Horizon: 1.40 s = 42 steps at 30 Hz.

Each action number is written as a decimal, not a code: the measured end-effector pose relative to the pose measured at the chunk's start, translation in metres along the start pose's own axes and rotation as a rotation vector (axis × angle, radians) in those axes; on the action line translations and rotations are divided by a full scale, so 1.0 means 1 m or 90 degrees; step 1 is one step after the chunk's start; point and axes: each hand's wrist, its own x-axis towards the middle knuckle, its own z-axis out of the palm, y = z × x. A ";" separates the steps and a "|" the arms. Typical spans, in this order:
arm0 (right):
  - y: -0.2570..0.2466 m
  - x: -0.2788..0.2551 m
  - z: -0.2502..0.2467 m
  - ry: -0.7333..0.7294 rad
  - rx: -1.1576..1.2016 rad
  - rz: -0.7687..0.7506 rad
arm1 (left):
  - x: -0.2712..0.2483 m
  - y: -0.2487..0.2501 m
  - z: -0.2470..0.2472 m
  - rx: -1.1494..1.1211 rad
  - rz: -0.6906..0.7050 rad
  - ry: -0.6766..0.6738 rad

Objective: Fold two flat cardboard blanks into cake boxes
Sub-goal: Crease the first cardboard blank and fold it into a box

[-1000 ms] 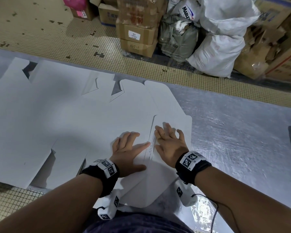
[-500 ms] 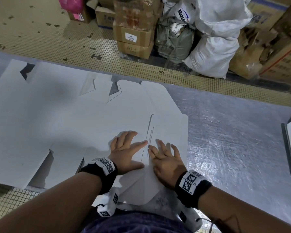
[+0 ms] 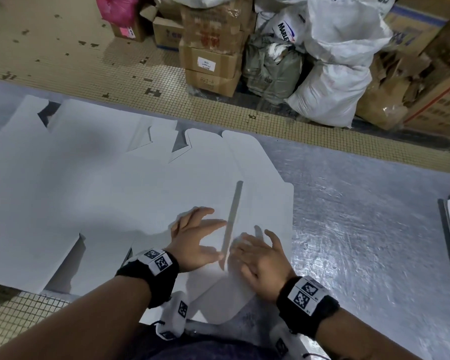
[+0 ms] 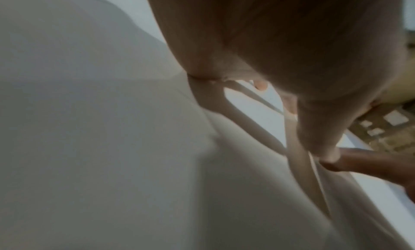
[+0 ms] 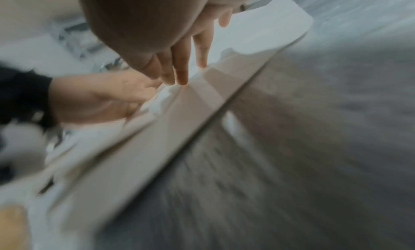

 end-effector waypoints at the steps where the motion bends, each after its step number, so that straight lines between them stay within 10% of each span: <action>1: 0.003 0.009 -0.004 0.056 0.035 0.018 | 0.000 -0.001 -0.003 -0.104 -0.020 0.000; 4: 0.003 0.042 -0.012 0.140 0.081 0.028 | 0.002 -0.009 -0.017 -0.396 -0.098 -0.004; 8: -0.002 0.087 -0.020 -0.074 -0.029 -0.005 | 0.006 -0.017 -0.038 -0.517 -0.152 0.039; 13: 0.022 0.097 -0.015 -0.117 0.107 0.243 | 0.008 -0.026 -0.053 -0.576 -0.194 0.121; 24: 0.032 0.164 -0.018 -0.180 0.071 0.476 | 0.062 -0.058 -0.114 -0.172 -0.169 0.092; 30: 0.039 0.164 -0.010 -0.057 0.282 0.570 | 0.096 -0.084 -0.131 -0.036 -0.159 0.035; 42: 0.044 0.143 0.002 0.077 0.361 0.543 | 0.112 -0.092 -0.149 -0.261 -0.171 0.047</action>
